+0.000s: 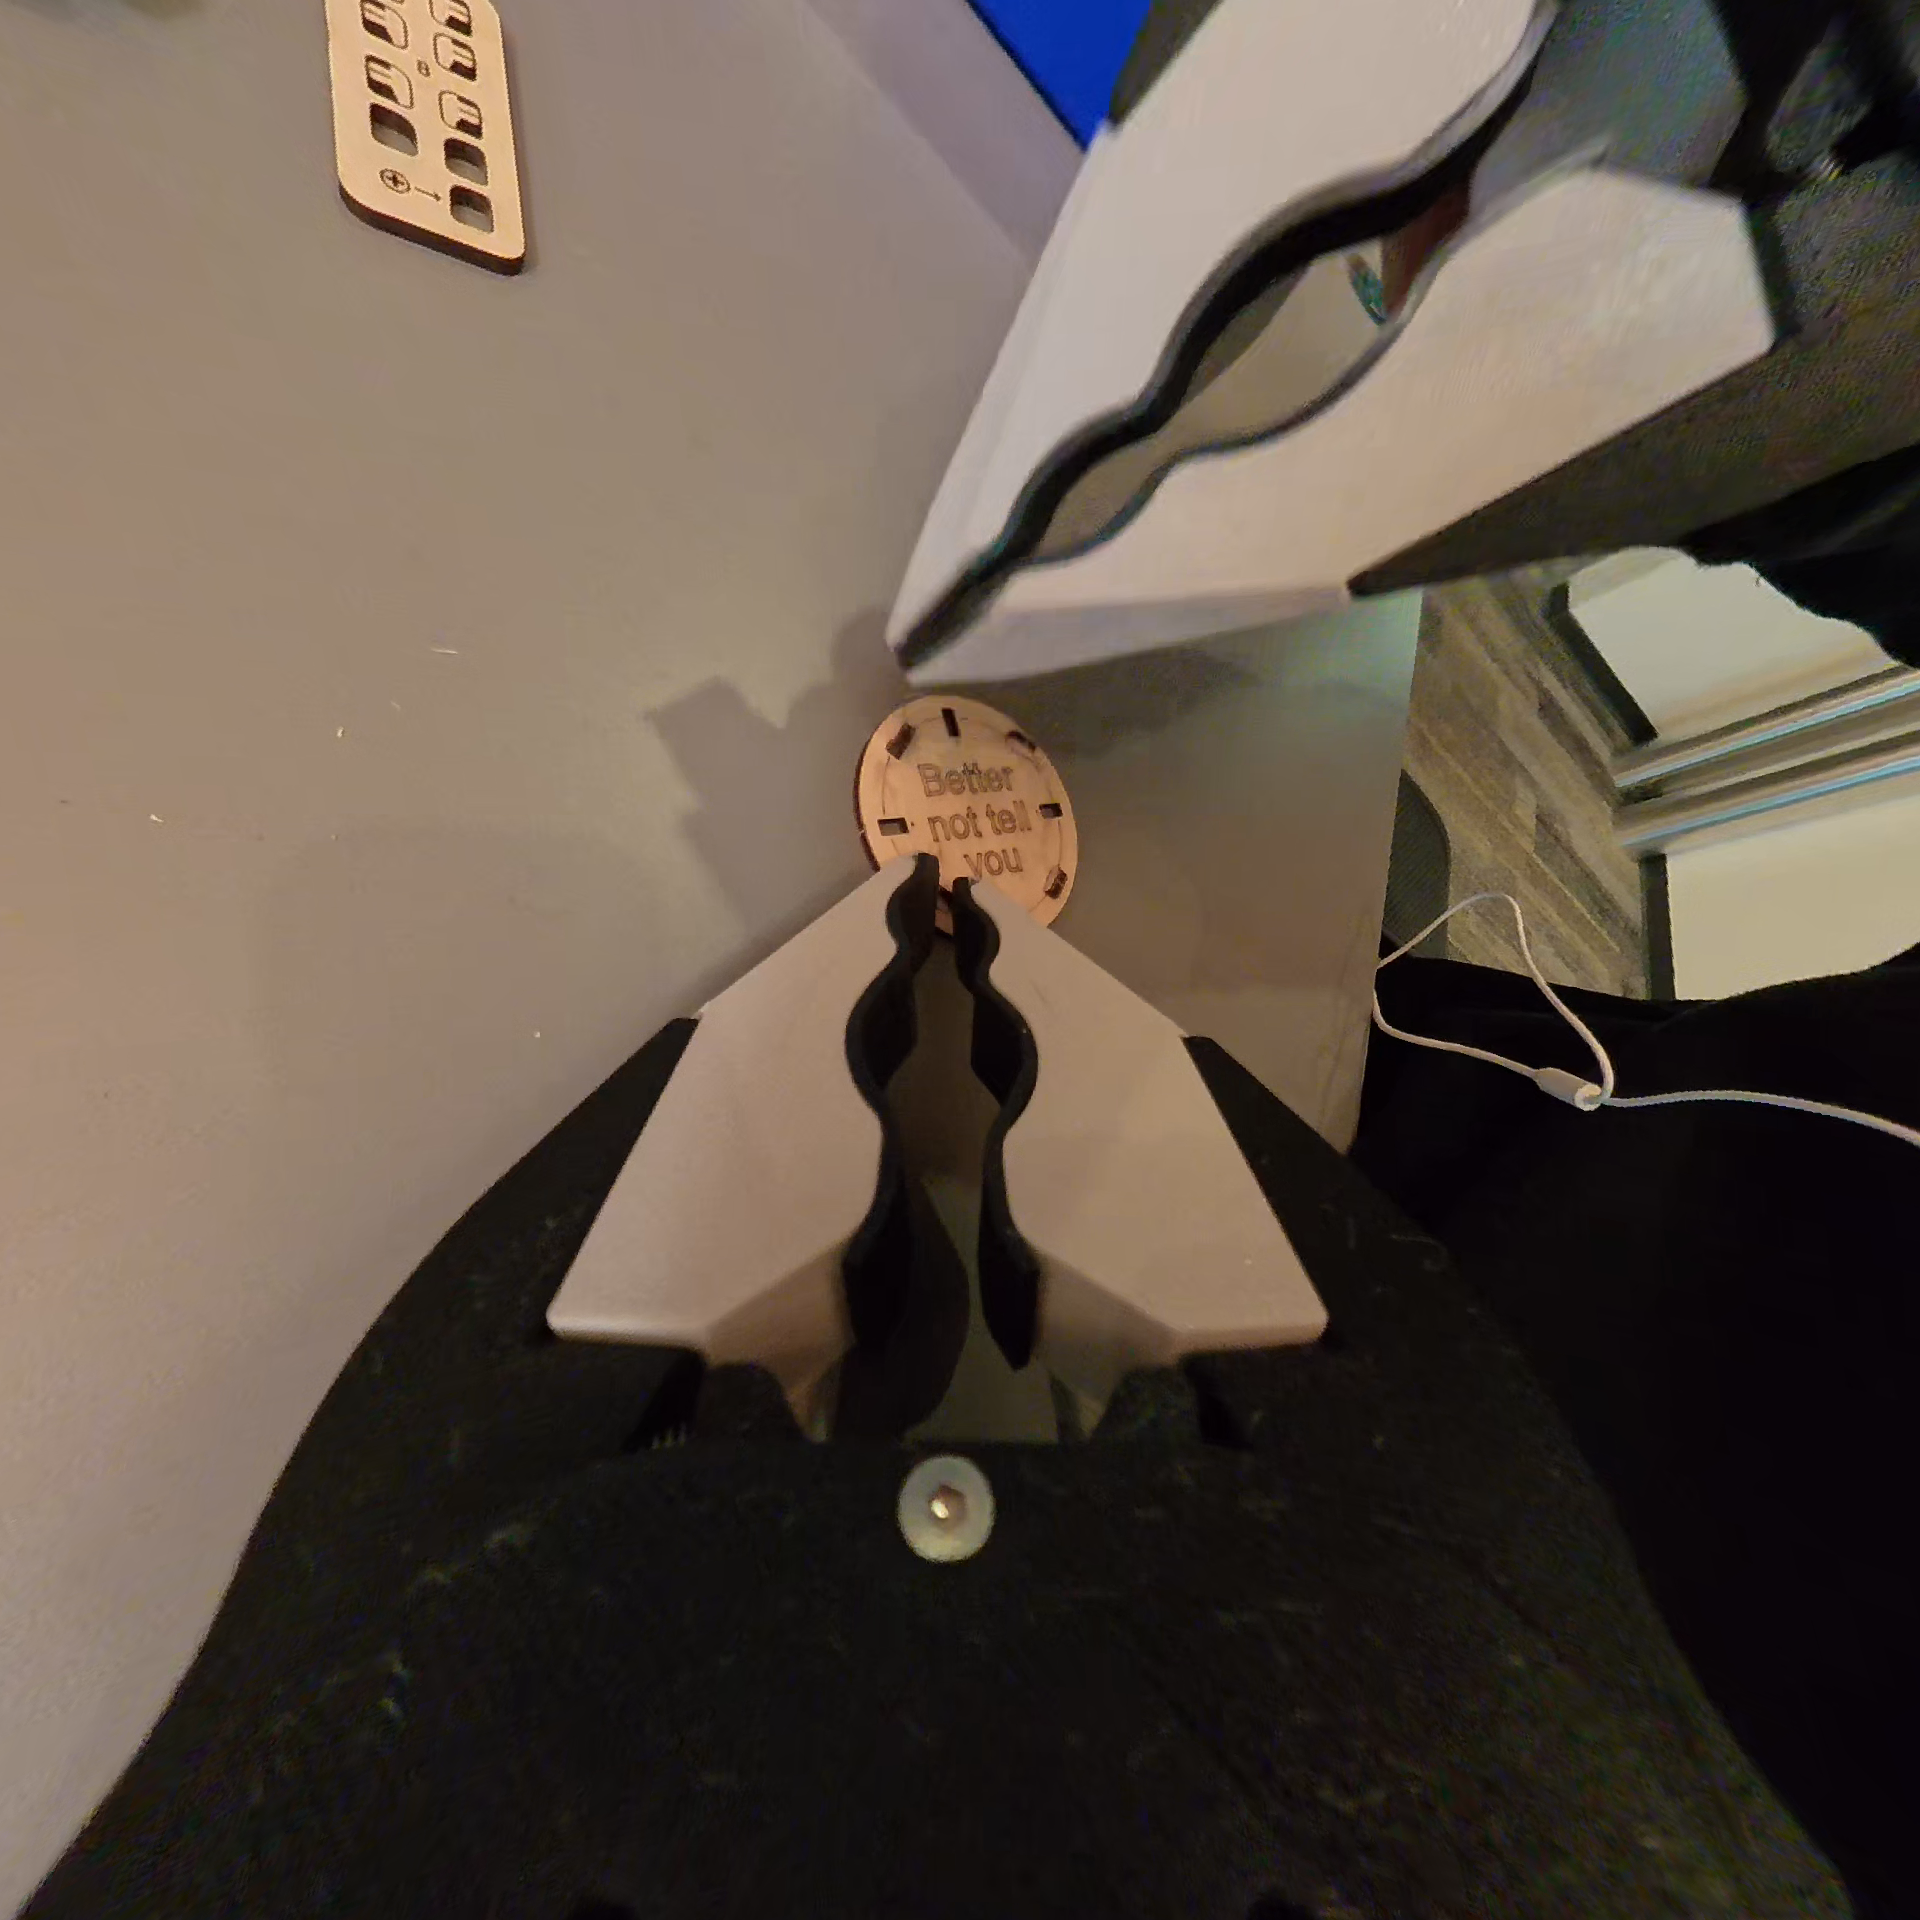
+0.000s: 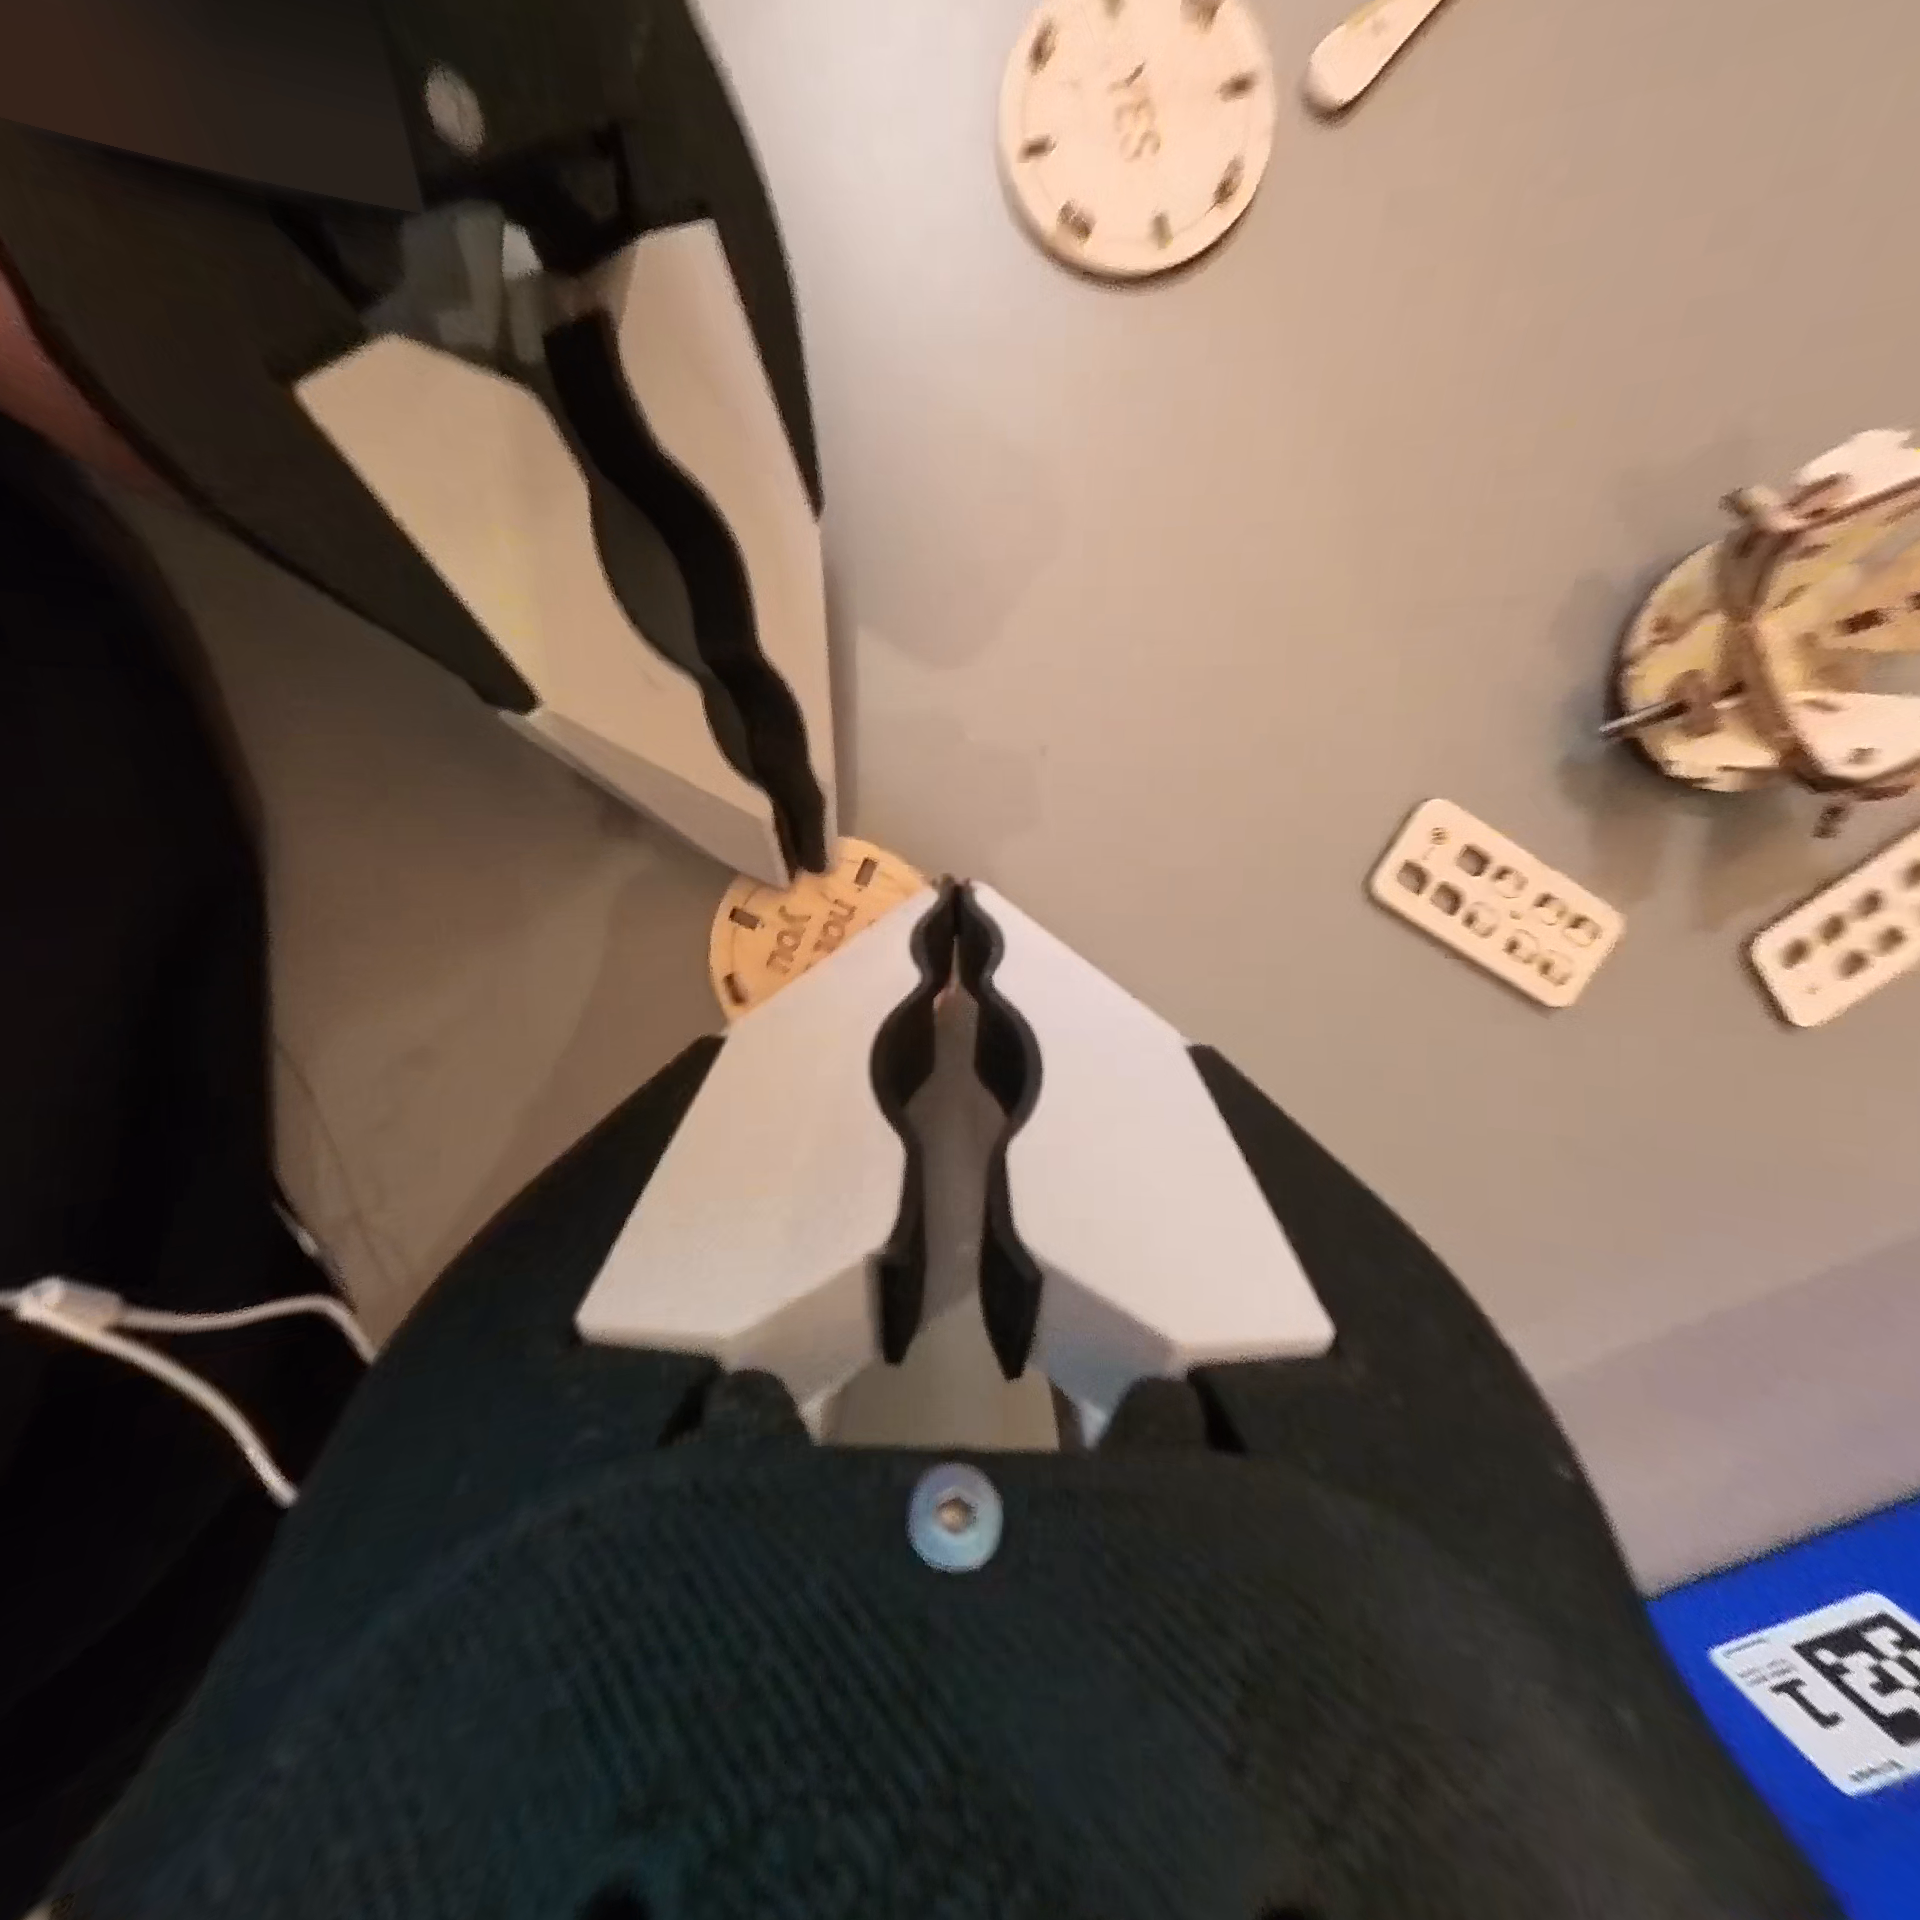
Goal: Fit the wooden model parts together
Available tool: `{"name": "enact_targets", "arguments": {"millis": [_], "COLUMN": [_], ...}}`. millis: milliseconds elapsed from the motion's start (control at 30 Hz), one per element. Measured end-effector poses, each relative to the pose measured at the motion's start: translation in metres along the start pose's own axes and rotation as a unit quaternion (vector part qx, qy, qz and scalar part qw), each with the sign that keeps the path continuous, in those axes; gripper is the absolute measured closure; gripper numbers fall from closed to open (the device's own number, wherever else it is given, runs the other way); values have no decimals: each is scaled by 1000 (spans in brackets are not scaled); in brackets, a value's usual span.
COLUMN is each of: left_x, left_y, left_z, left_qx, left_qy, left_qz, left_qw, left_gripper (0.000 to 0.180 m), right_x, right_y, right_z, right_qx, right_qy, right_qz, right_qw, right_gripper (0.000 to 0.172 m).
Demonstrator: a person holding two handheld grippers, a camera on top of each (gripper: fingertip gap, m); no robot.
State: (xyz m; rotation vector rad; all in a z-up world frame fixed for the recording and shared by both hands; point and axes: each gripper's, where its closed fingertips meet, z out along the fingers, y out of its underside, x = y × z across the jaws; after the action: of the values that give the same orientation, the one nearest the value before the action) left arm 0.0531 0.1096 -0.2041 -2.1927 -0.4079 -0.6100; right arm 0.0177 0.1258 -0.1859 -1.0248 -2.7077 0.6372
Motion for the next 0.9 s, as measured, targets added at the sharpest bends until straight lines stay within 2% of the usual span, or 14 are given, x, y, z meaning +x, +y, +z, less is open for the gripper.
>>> {"name": "enact_targets", "arguments": {"millis": [67, 133, 200, 267, 367, 433, 467, 600, 767, 800, 867, 900], "left_x": [0, 0, 0, 0, 0, 0, 0, 0, 2, 2, 2, 2], "left_y": [0, 0, 0, 0, 0, 0, 0, 0, 1, 1, 1, 1], "left_z": [0, 0, 0, 0, 0, 0, 0, 0, 1, 0, 1, 1], "left_qx": [0, 0, 1, 1, 1, 0, 0, 0, -2, -2, -2, -2], "left_qy": [0, -1, -1, 0, 1, 0, 0, 1, 5, 4, 2, 1], "left_qz": [0, 0, 0, -1, -2, -1, -1, -2, 0, 1, 3, 5], "left_qw": [1000, 1000, 1000, 1000, 1000, 1000, 1000, 1000, 1000, 1000, 1000, 1000], "left_gripper": [180, 180, 180, 180, 180, 180, 180, 180, 180, 180, 180, 180], "right_x": [15, 31, 47, 62, 70, 77, 78, 90, 75, 74, 73, 72], "right_y": [-18, -47, -74, -86, -93, -95, -97, -94, -107, -108, -109, -110], "right_z": [-8, -27, -57, -77, -76, -81, -83, -86, -97, -92, -70, -73], "right_qx": [75, 209, 369, 481, 558, 608, 624, 610, 631, 624, 590, 592], "right_qy": [39, 74, 77, 64, 44, 66, 81, 215, 238, 240, 232, 239], "right_qz": [16, 58, 135, 208, 254, 272, 268, 240, 194, 194, 200, 189], "right_qw": [996, 973, 916, 849, 789, 743, 729, 724, 712, 718, 747, 746], "right_gripper": [172, 172, 172, 172, 172, 172, 172, 172, 172, 172, 172, 172]}}
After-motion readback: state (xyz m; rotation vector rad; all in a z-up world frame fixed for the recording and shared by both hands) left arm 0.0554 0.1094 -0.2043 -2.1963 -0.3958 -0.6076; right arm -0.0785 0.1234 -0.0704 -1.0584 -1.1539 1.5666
